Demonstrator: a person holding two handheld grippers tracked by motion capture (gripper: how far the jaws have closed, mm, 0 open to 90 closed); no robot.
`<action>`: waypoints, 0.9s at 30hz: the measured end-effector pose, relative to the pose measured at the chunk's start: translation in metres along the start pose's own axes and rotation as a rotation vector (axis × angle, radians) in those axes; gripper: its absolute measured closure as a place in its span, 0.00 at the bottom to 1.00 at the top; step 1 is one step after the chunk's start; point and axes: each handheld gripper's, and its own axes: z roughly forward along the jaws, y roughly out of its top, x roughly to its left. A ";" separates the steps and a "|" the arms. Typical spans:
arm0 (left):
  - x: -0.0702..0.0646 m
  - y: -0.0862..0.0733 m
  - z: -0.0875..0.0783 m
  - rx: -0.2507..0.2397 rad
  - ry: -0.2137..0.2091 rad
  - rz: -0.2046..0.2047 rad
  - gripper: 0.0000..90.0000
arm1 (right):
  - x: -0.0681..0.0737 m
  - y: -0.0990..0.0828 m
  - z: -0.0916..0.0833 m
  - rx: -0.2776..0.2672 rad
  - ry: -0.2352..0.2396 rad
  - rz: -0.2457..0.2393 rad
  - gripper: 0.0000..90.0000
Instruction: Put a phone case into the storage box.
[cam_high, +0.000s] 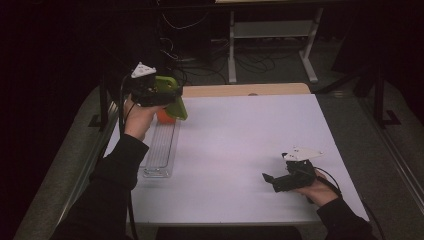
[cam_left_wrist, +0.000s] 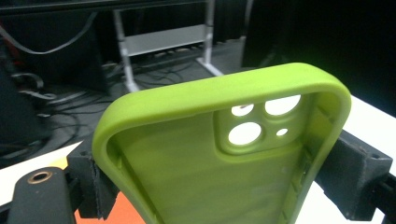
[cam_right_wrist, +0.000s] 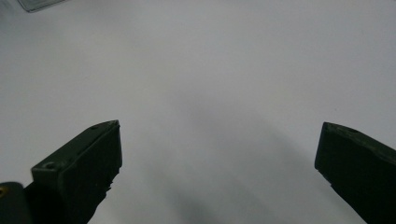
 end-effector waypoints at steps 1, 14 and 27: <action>0.003 0.001 0.001 0.002 0.017 0.000 0.14 | 0.000 0.000 0.000 0.000 0.000 0.000 0.00; 0.022 -0.015 0.031 0.061 0.220 -0.017 0.14 | 0.001 0.001 -0.001 -0.001 0.004 0.001 0.00; 0.036 -0.050 0.058 0.144 0.335 -0.023 0.14 | 0.001 0.001 -0.001 -0.001 0.006 -0.005 0.00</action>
